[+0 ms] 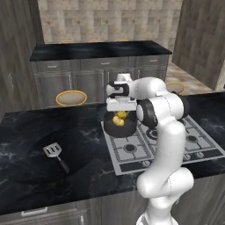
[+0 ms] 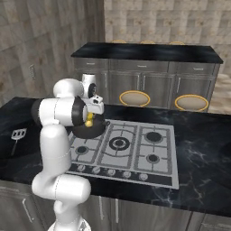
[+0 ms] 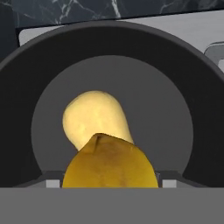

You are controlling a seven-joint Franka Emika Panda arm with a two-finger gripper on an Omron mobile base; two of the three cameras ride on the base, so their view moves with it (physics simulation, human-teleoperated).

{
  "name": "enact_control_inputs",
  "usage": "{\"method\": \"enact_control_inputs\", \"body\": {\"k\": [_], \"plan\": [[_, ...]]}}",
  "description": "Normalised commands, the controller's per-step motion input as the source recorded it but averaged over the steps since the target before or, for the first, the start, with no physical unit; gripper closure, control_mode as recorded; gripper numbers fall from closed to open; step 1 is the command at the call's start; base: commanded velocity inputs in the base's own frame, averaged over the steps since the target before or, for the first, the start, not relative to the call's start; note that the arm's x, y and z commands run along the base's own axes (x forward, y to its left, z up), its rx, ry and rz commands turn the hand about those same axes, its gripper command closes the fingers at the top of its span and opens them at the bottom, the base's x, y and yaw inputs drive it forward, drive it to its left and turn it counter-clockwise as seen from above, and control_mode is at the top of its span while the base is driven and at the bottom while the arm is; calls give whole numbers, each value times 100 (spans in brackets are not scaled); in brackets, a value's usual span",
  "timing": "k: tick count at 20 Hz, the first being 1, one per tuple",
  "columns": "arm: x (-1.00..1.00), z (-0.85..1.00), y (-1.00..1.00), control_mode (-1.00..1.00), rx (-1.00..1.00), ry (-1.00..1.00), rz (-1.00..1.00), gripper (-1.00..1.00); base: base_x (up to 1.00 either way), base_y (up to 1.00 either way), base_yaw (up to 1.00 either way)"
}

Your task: Put the potato and lemon in the pot. Retrieve the spatula and lightly stir the vegetables in the pot.

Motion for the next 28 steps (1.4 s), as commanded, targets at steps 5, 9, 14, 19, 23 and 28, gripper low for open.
{"method": "enact_control_inputs", "body": {"k": [5, 9, 14, 19, 23, 28], "plan": [[-2, 0, 0, -100, 0, 0, 0, -100, 0, 0, 0], [-13, 3, 0, -100, 0, 0, 0, -100, 0, 0, 0], [-15, 32, 0, -100, 0, 0, 0, -100, 0, 0, 0], [-49, 33, -7, -100, 0, 0, 0, -100, 0, 0, 0], [-100, 19, 0, -100, 0, -1, 0, -100, 0, 0, 0], [-100, 19, 0, -100, 0, -9, 0, -100, 0, 0, 0]]}}
